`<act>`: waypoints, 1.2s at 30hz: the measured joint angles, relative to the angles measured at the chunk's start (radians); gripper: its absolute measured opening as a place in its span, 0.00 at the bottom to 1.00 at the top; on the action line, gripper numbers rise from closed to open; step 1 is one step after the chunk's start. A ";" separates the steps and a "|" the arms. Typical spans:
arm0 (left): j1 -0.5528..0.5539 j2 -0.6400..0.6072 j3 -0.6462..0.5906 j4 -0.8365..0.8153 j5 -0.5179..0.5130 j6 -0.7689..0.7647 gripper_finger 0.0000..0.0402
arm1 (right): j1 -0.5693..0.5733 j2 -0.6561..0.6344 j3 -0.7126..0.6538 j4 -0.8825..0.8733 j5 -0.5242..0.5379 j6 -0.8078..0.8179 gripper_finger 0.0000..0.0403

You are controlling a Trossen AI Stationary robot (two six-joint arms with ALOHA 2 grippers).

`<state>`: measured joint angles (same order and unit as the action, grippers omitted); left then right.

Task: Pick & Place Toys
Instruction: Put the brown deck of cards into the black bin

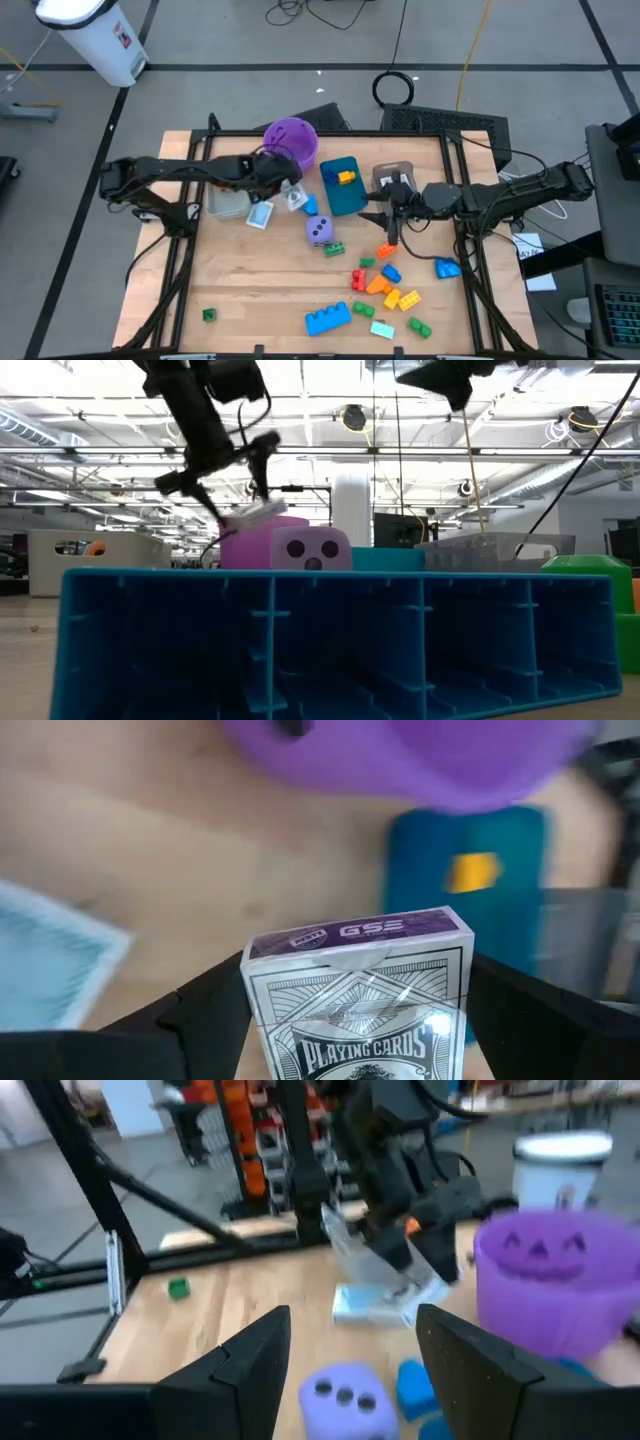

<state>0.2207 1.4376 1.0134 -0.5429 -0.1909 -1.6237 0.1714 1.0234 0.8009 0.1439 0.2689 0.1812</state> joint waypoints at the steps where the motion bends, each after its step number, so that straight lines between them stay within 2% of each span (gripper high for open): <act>1: 0.003 -0.010 0.000 0.034 -0.010 0.006 0.79 | 0.000 0.008 0.000 0.024 0.021 -0.015 0.52; 10: 0.006 -0.018 0.001 0.460 -0.021 0.105 0.79 | -0.002 0.134 0.000 0.170 0.236 -0.023 0.52; 16: 0.007 -0.017 0.002 0.601 -0.021 0.163 0.80 | -0.003 0.224 0.000 0.310 0.393 0.016 0.52; 21: 0.007 -0.016 0.002 0.605 -0.012 0.198 0.79 | -0.013 0.288 0.000 0.450 0.406 0.022 0.52; 29: 0.007 -0.016 0.002 0.625 0.042 0.244 0.81 | -0.038 0.383 0.000 0.509 0.405 0.174 0.52; 32: 0.007 -0.016 0.002 0.623 0.058 0.257 0.80 | -0.052 0.416 0.001 0.580 0.361 0.182 0.52; 36: 0.007 -0.016 0.002 0.623 0.064 0.273 0.79 | -0.067 0.452 0.017 0.612 0.355 0.198 0.52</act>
<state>0.2276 1.4212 1.0153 0.0800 -0.1270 -1.3510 0.1044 1.4758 0.8174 0.7564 0.6236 0.3792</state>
